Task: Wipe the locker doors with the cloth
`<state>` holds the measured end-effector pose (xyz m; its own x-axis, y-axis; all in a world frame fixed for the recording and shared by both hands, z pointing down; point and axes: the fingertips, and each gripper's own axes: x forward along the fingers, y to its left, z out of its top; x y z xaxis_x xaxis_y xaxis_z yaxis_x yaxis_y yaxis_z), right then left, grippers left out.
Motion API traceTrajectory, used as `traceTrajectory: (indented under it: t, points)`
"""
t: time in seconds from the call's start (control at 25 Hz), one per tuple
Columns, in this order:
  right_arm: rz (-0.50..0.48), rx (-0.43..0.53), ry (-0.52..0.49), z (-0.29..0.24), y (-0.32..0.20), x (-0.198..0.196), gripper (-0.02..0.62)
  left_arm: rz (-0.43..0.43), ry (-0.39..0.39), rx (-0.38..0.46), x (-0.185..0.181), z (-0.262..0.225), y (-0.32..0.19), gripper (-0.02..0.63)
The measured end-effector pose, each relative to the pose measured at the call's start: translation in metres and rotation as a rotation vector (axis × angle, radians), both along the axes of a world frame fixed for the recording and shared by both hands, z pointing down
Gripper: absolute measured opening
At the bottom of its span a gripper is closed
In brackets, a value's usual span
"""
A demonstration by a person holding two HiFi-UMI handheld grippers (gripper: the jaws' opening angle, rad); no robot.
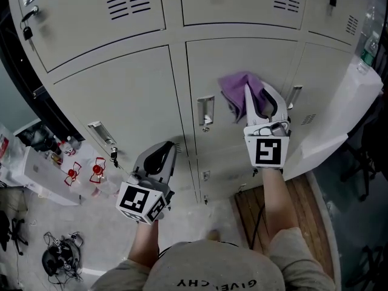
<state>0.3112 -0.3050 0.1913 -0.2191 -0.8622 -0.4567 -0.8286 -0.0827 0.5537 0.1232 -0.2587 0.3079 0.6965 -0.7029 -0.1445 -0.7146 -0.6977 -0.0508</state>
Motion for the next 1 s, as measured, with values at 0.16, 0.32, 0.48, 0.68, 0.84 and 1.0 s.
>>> traceTrajectory:
  t: [0.16,0.32,0.48,0.68,0.84,1.0]
  points:
    - [0.071,0.005,-0.046,-0.001,-0.002,0.040,0.055,0.000,0.001,-0.002,-0.002,0.002,-0.001,0.018]
    - [0.126,0.015,-0.111,0.001,-0.004,0.078,0.054,0.004,-0.002,-0.004,-0.002,0.003,-0.001,0.018]
    - [0.175,0.025,-0.159,0.004,-0.006,0.108,0.052,0.005,0.001,-0.003,-0.001,0.004,-0.002,0.018]
    - [0.201,0.018,-0.237,0.007,-0.006,0.130,0.050,0.005,0.002,-0.014,-0.001,0.004,-0.001,0.018]
    - [0.163,0.037,-0.332,0.007,-0.001,0.129,0.049,0.004,0.000,-0.016,-0.003,0.006,-0.001,0.018]
    - [0.059,0.056,-0.315,0.015,0.007,0.089,0.052,0.000,-0.005,-0.017,-0.006,0.008,-0.002,0.018]
